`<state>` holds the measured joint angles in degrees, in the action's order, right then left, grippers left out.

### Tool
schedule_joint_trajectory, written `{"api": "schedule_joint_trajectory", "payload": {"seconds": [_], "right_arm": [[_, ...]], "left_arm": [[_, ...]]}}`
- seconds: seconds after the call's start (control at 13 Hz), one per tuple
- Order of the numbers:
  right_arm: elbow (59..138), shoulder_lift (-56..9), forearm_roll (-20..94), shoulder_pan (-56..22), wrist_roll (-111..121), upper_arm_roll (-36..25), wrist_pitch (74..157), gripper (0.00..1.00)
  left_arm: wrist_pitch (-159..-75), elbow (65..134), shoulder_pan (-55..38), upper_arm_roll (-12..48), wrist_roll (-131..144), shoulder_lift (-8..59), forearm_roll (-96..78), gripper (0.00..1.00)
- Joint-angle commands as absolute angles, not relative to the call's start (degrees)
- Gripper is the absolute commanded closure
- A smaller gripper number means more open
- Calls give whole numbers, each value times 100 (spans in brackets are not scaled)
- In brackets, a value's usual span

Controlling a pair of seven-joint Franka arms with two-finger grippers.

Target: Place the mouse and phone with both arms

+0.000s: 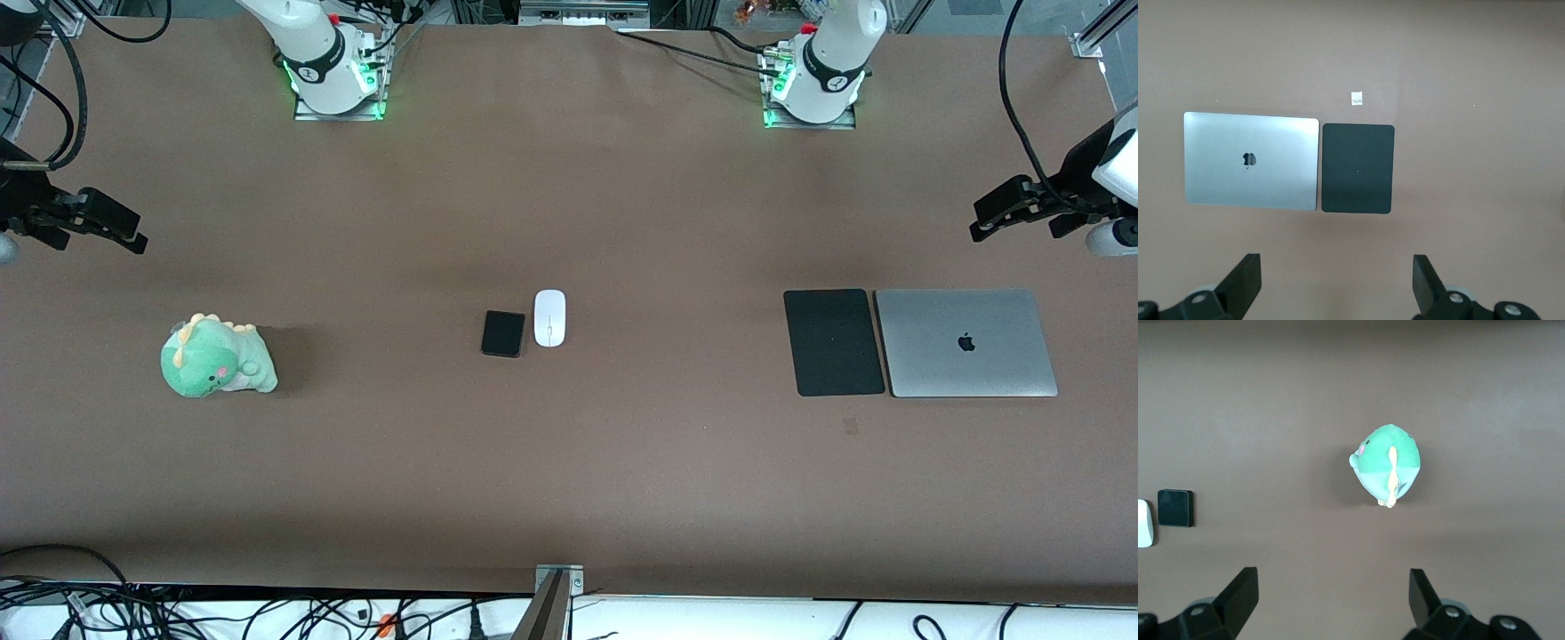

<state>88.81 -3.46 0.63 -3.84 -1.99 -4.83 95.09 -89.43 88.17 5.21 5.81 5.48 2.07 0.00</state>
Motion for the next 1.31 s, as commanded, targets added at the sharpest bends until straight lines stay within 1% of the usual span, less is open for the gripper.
{"api": "schedule_joint_trajectory", "payload": {"seconds": [0.0, 0.92, 1.23], "right_arm": [[8780, -325, 0, -308, -132, -404, 9369, 0], [8780, -325, 18, -308, -141, -396, 9378, 0], [8780, -325, 26, -308, -149, -396, 9369, 0]], "left_arm": [[-8911, 8797, 562, 598, 431, 132, 97, 0], [-8859, 8736, 598, 615, 387, 167, 79, 0], [-8842, 8745, 580, 633, 53, 290, -70, 0]]}}
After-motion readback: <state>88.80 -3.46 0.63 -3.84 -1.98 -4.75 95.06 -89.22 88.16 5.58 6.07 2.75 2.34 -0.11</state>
